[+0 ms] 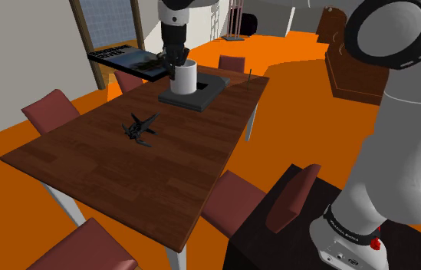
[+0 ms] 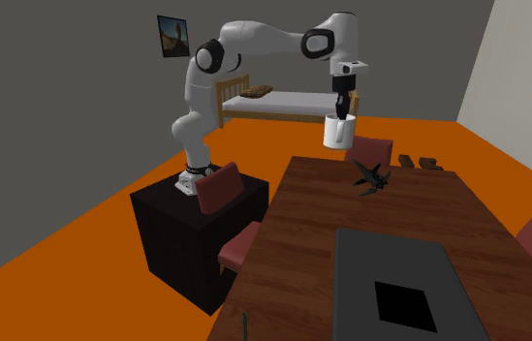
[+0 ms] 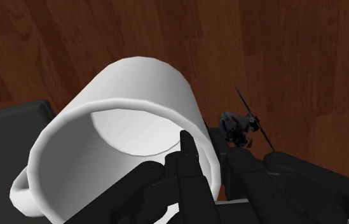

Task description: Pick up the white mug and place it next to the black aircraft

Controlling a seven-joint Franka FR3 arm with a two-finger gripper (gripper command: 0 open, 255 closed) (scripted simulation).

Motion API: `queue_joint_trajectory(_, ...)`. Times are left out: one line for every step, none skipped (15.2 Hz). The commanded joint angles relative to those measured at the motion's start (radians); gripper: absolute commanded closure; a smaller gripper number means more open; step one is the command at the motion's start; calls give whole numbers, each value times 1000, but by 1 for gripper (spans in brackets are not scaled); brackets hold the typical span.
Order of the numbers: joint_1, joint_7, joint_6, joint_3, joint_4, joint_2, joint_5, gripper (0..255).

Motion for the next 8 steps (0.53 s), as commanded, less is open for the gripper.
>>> queue_joint_trajectory(24, 40, -7, 13, 28, 21, -6, 255)
queue_joint_trajectory(37, 60, -13, 20, 49, 35, -9, 255)
queue_joint_trajectory(51, 81, -21, 27, 71, 50, -12, 255)
queue_joint_trajectory(64, 101, -29, 33, 95, 67, -15, 255)
queue_joint_trajectory(77, 120, -38, 40, 122, 85, -18, 255)
queue_joint_trajectory(90, 140, -49, 46, 151, 104, -21, 255)
queue_joint_trajectory(104, 159, -60, 51, 182, 125, -24, 255)
queue_joint_trajectory(117, 177, -72, 57, 217, 148, -28, 255)
